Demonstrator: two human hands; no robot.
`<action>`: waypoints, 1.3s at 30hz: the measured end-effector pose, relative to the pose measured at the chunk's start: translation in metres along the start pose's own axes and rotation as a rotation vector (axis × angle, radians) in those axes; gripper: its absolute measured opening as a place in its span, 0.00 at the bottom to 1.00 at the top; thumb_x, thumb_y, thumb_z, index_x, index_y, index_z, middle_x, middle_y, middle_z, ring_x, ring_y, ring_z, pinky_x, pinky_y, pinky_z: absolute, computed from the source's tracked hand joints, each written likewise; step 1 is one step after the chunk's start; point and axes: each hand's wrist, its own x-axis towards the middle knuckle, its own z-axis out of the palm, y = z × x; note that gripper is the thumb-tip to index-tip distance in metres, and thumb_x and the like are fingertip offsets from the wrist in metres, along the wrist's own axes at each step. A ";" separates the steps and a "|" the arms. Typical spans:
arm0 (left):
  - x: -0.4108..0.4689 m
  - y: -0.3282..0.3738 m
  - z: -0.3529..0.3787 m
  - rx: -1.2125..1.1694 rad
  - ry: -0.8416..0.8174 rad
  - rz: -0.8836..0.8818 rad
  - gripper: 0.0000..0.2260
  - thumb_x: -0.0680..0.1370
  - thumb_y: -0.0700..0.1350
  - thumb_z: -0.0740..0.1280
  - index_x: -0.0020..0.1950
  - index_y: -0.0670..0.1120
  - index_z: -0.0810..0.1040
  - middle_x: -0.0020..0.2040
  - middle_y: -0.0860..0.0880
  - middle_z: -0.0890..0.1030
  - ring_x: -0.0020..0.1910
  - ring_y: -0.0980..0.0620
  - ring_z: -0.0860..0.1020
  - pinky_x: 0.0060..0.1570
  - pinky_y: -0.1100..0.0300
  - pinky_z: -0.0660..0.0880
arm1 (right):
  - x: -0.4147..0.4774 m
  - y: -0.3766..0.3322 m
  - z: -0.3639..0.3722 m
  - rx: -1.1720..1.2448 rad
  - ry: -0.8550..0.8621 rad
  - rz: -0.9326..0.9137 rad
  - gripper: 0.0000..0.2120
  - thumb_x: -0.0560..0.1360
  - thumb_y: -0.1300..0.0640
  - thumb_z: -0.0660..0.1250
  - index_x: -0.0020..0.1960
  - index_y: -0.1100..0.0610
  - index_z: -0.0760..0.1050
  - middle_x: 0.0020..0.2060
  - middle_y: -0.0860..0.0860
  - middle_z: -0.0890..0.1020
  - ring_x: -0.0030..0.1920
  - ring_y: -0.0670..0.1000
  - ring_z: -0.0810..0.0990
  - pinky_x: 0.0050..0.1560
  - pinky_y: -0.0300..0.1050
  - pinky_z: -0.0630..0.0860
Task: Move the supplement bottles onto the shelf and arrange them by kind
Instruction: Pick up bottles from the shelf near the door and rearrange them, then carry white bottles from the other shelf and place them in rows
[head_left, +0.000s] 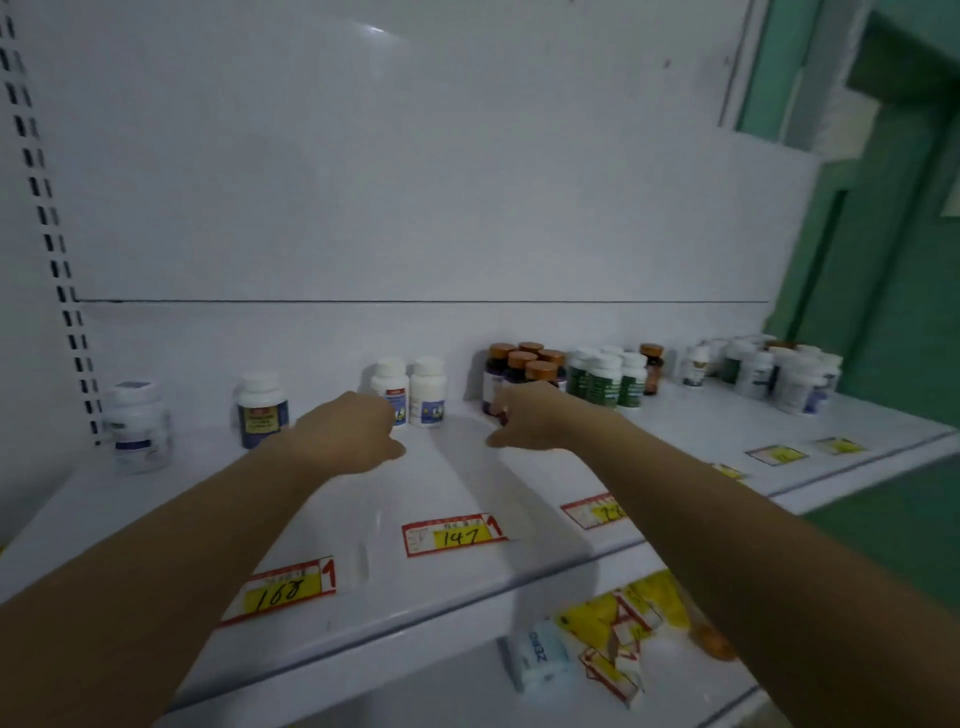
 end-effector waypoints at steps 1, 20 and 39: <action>-0.004 0.010 -0.002 -0.003 0.004 0.042 0.17 0.78 0.52 0.63 0.60 0.43 0.76 0.59 0.44 0.77 0.57 0.46 0.76 0.54 0.57 0.72 | -0.017 0.004 -0.004 -0.018 0.008 0.032 0.22 0.78 0.50 0.64 0.68 0.60 0.71 0.63 0.57 0.77 0.62 0.56 0.75 0.60 0.45 0.71; -0.081 0.360 0.025 -0.149 -0.073 0.794 0.16 0.76 0.53 0.66 0.58 0.45 0.77 0.56 0.46 0.78 0.48 0.49 0.74 0.46 0.58 0.72 | -0.342 0.224 -0.018 -0.017 0.028 0.817 0.25 0.78 0.51 0.64 0.72 0.59 0.67 0.68 0.56 0.72 0.68 0.57 0.70 0.64 0.45 0.68; 0.078 0.601 0.073 -0.227 -0.075 0.523 0.17 0.76 0.53 0.65 0.60 0.44 0.75 0.56 0.45 0.78 0.48 0.50 0.73 0.48 0.58 0.71 | -0.288 0.551 -0.029 0.069 0.113 0.686 0.23 0.77 0.52 0.64 0.70 0.57 0.68 0.66 0.56 0.74 0.65 0.55 0.73 0.61 0.44 0.71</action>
